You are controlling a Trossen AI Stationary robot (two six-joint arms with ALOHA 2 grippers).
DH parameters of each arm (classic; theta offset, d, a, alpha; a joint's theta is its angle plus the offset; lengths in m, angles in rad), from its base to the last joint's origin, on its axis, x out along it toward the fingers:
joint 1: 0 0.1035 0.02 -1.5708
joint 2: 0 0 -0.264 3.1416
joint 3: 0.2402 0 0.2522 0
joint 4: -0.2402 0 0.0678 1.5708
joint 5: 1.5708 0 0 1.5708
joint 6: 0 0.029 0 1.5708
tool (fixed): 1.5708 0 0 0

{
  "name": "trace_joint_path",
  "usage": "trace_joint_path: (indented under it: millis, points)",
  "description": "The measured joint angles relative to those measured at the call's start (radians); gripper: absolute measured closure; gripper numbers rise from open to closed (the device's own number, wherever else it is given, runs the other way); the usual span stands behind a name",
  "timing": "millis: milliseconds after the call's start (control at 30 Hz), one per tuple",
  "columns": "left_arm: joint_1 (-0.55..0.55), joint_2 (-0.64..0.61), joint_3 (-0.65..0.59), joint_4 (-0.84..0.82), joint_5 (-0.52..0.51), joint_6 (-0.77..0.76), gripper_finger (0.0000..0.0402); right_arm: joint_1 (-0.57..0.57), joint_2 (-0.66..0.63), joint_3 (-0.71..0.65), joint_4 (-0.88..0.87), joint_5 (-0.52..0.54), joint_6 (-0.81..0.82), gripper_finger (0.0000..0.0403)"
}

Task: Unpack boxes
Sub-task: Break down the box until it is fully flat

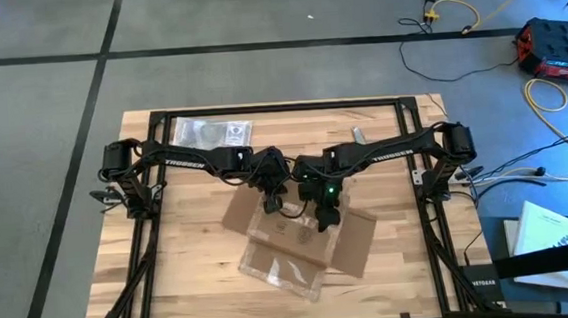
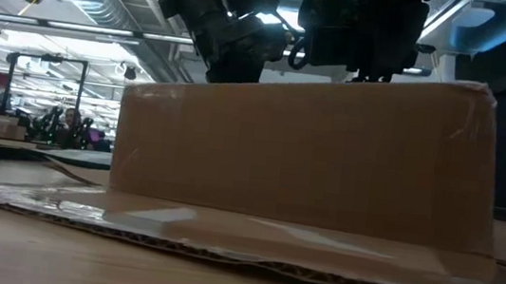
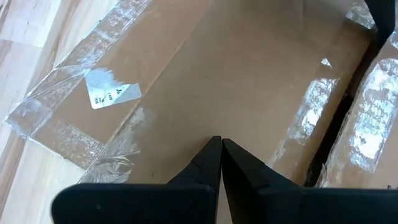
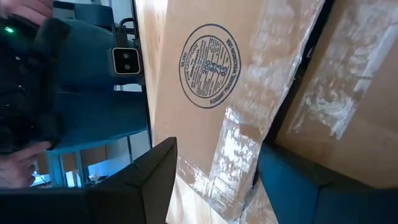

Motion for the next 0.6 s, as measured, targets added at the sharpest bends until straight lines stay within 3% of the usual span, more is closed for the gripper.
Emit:
trace_joint_path:
  millis: [600]
  points:
    - [0.002,-0.001,0.000,0.023,-0.007,-0.014,0.0401,0.001,-0.021,0.000,0.117,-0.111,0.147,0.0201]
